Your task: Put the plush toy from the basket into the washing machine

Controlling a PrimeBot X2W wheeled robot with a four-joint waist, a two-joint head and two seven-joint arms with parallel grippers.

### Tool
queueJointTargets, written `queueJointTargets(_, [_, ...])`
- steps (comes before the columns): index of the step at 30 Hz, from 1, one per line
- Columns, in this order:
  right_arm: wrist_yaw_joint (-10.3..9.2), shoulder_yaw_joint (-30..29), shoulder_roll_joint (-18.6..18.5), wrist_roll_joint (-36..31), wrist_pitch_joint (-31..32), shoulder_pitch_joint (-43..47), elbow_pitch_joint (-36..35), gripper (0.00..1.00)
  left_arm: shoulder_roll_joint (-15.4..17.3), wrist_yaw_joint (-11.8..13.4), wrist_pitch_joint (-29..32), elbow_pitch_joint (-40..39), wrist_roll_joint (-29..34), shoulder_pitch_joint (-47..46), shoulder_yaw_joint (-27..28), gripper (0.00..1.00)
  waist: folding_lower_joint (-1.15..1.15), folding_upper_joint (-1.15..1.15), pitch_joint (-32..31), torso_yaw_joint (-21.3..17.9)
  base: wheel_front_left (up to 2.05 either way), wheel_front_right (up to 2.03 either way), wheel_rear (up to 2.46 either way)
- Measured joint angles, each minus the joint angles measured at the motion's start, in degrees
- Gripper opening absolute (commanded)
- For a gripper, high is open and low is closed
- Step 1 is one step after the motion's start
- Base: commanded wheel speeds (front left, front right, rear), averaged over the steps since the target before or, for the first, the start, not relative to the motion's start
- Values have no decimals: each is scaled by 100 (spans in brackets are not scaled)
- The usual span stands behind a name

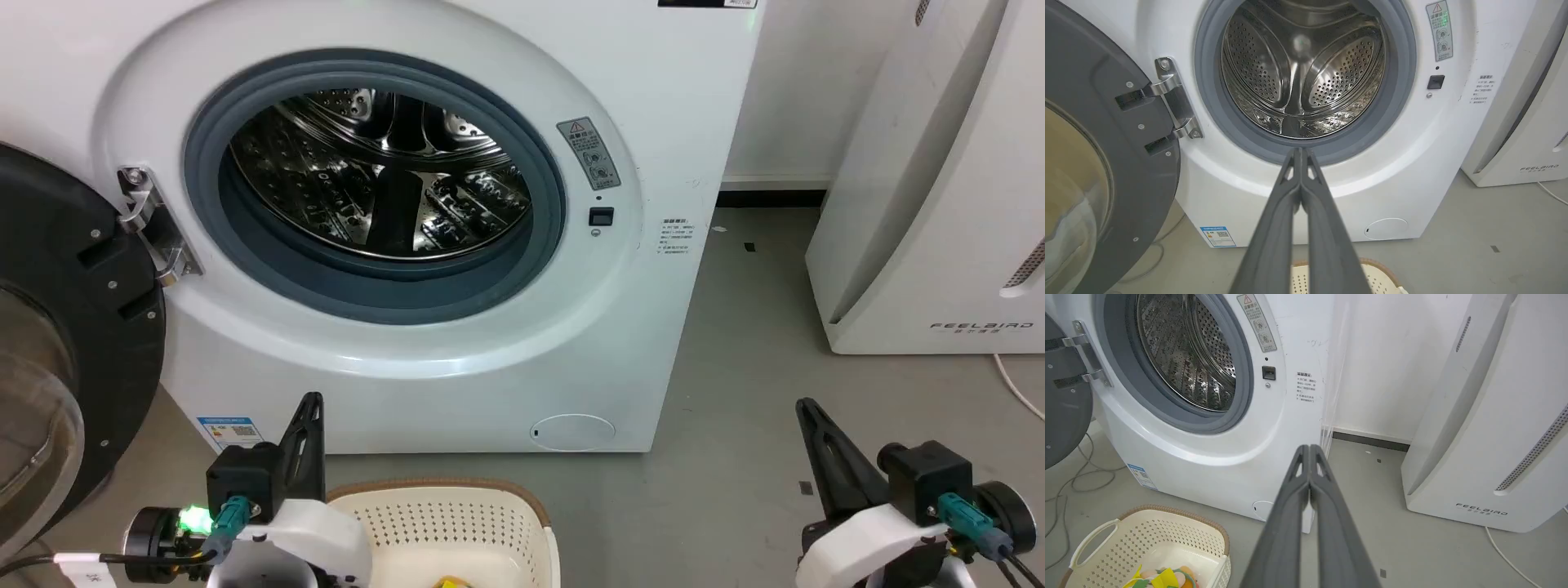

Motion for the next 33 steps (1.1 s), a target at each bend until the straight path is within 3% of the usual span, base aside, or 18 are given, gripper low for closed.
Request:
queueJointTargets(14, [0, 0, 0, 0, 0, 0, 0, 0, 0, 0, 0, 0, 0, 0, 0, 0, 0, 0, 0, 0, 0, 0, 0])
queueJointTargets(15, [0, -2, 0, 2, 0, 0, 2, 100, 0, 0, 0, 2, -1, -1, 2, 100, 0, 0, 0, 0, 0, 0, 0])
queueJointTargets(33, [0, -155, 0, 134, -130, -1, 2, 100, 3, 101, -144, 92, -1, -42, -100, 100, 0, 0, 67, -7, 0, 0, 0])
